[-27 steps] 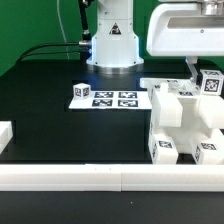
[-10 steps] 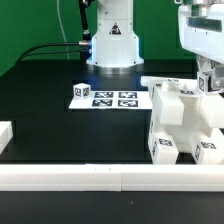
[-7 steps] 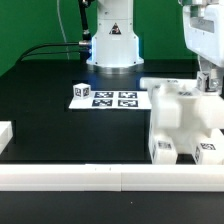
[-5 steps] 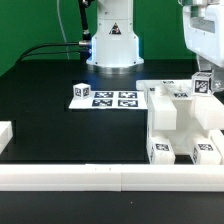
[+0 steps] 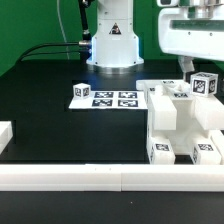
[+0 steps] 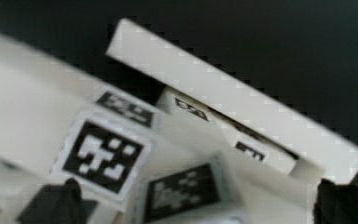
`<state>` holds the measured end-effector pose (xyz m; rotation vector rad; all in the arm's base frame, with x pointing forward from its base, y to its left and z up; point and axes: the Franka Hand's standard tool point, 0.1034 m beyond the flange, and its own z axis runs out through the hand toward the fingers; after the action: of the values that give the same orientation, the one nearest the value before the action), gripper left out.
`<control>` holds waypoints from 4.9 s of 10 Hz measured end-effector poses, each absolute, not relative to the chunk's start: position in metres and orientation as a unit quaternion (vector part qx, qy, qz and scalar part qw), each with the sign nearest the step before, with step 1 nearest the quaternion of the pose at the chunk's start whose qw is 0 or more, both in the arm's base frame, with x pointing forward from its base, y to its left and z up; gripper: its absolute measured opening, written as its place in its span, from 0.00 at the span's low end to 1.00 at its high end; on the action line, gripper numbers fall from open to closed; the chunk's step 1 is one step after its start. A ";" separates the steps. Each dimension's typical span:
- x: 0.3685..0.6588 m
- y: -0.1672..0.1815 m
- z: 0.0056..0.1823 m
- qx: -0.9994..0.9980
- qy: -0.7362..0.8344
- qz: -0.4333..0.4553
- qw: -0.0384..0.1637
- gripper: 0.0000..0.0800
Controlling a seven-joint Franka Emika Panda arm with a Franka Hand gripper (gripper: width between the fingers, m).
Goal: Assemble chair
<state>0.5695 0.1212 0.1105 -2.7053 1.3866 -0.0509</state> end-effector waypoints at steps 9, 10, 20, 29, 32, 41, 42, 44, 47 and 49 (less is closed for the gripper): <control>0.569 0.121 0.110 -0.896 0.441 -0.017 0.051 0.35; 0.569 0.121 0.110 -0.882 0.468 -0.016 0.051 0.35; 0.569 0.126 0.110 -0.707 0.705 0.003 0.059 0.35; 0.570 0.127 0.111 -0.625 0.778 0.017 0.069 0.68; 0.571 0.124 0.112 -0.776 0.626 0.004 0.069 0.79; 0.573 0.120 0.112 -0.932 0.359 -0.023 0.049 0.81; 0.573 0.119 0.112 -0.929 0.365 -0.022 0.050 0.70; 0.573 0.119 0.112 -0.924 0.379 -0.022 0.050 0.53; 0.573 0.119 0.112 -0.877 0.477 -0.016 0.053 0.35; 0.573 0.119 0.112 -0.854 0.518 -0.014 0.054 0.35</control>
Offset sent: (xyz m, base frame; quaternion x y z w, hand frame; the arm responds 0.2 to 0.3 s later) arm 0.0000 0.0000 0.0000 0.0000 0.0000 -0.1296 0.9916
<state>0.5729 0.1192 0.1118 -2.5938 1.5740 -0.0421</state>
